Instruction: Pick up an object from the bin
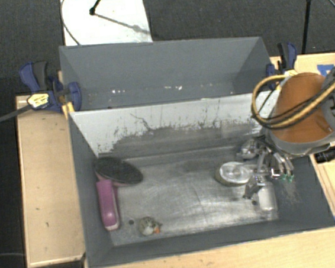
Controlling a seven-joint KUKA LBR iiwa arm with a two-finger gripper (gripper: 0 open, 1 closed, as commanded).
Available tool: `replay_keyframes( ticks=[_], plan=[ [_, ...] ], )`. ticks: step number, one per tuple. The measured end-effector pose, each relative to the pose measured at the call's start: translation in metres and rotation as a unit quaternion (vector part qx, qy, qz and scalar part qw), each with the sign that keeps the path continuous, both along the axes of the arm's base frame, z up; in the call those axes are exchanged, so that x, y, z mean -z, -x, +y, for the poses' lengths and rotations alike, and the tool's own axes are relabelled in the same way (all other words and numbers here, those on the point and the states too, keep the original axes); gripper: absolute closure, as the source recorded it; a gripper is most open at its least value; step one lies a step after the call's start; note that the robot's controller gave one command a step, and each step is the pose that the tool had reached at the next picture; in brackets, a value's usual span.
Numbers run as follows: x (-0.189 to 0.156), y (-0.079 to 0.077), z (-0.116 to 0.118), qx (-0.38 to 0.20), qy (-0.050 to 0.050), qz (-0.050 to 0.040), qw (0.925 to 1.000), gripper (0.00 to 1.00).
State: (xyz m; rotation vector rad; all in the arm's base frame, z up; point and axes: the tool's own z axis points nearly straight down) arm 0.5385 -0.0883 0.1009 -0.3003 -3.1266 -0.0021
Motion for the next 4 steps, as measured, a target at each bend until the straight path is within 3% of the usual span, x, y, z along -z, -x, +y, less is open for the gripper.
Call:
replay_keyframes(
  ticks=[1, 2, 3, 4],
  plan=[
    [0.0, 0.029, 0.025, 0.129, 0.0, -0.0001, 0.9916, 0.0],
    [0.029, 0.042, 0.026, 0.224, 0.0, -0.0031, 0.9745, 0.0],
    [0.028, 0.041, 0.026, 0.222, 0.0, -0.003, 0.9749, 0.0],
    [0.028, 0.04, 0.027, 0.222, 0.0, -0.0042, 0.9751, 1.0]
  ],
)
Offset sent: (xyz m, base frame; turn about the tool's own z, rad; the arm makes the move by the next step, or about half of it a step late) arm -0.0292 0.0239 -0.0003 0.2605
